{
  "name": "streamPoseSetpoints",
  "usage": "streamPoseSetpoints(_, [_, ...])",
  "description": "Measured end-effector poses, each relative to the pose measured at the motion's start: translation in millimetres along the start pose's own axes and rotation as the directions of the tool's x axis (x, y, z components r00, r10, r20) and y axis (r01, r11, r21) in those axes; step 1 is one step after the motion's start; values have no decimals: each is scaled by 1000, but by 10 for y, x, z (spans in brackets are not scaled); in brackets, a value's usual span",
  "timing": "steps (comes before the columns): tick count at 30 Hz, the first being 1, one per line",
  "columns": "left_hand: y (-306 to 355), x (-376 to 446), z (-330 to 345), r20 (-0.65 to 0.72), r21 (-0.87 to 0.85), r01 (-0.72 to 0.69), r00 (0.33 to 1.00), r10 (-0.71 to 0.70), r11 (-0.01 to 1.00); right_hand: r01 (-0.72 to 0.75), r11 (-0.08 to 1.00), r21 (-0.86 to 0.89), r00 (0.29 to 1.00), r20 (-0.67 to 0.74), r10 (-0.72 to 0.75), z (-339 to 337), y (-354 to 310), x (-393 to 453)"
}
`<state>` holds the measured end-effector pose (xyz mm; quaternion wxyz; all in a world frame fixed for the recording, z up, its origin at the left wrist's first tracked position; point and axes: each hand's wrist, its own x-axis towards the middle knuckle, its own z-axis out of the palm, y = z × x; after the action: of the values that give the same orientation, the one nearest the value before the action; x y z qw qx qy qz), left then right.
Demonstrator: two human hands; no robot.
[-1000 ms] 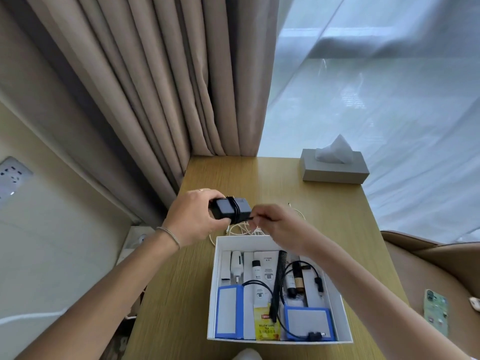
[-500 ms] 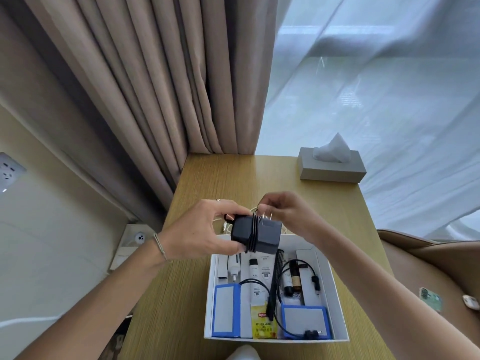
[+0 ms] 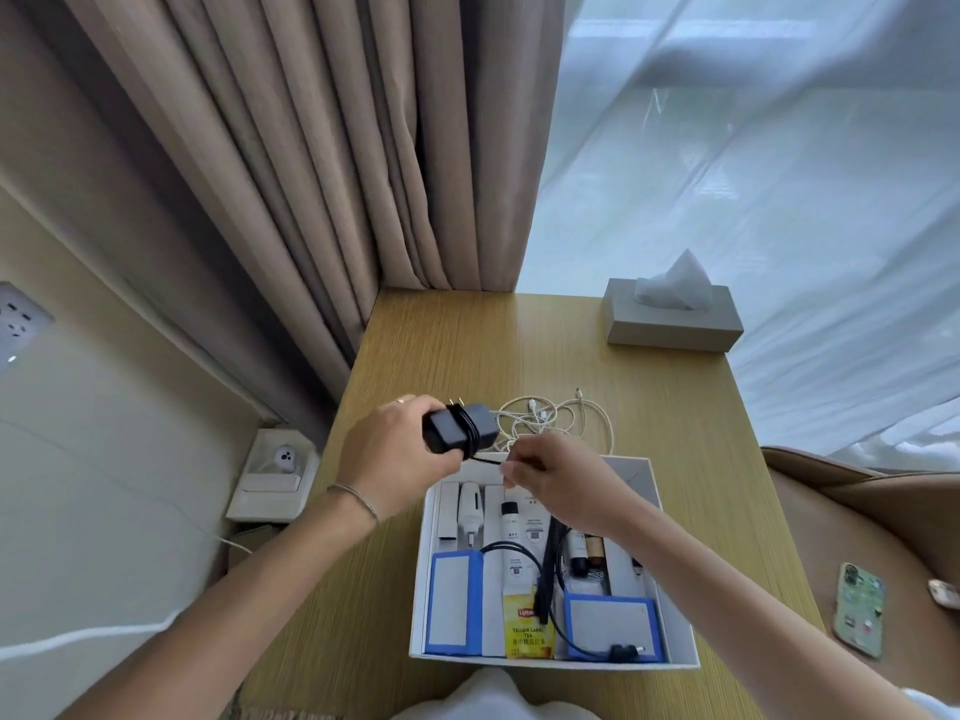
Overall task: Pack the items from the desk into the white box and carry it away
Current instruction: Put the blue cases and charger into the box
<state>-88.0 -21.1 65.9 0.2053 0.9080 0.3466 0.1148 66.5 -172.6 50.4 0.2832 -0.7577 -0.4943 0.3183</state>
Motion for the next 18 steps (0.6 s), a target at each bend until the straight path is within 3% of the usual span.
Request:
streamPoseSetpoints(3, [-13,-60,146,163,68,-52,986,41,996,41,981,-190,999,-20,-46,-69,-25,-14])
streamPoseSetpoints(6, [-18,-85,214,387,-37,-126,913,131,991,58,977,-207,998,-23,-64,-164,-9,-7])
streamPoseSetpoints(10, [17,-100,245,494,-188,-182,832,253,965,43,996,-76,999,25,-41,-231,91,45])
streamPoseSetpoints(16, [10,-111,253,492,-308,-186,808,324,933,6,972,236,996,87,-27,-131,295,48])
streamPoseSetpoints(18, [-10,-123,260,499,-369,-149,801,330,918,-77,944,320,979,203,11,-104,353,22])
